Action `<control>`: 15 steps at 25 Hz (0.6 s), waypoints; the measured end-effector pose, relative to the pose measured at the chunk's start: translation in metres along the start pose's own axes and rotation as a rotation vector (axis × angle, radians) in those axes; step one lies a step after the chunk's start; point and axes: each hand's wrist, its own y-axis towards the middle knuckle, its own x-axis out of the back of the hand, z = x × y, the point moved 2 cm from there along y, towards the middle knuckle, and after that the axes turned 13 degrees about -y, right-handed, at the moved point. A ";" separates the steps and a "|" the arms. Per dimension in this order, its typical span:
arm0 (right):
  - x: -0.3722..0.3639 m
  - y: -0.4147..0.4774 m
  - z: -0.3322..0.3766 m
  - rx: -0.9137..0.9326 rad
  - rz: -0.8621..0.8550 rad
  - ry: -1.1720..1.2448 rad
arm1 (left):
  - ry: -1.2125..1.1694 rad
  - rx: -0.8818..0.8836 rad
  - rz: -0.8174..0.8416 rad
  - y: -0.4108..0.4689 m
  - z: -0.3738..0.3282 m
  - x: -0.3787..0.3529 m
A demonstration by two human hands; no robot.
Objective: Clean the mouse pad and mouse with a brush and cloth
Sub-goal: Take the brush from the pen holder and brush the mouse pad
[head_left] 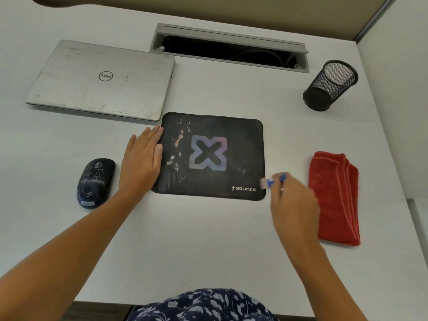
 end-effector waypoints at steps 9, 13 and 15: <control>0.000 0.045 0.005 0.024 -0.045 0.042 | -0.004 0.013 0.006 0.000 -0.003 0.001; -0.003 0.054 0.018 0.141 0.097 0.315 | -0.001 0.009 0.006 0.000 -0.002 0.002; -0.009 0.054 0.026 0.167 0.233 0.299 | -0.005 0.009 0.006 0.000 -0.001 0.002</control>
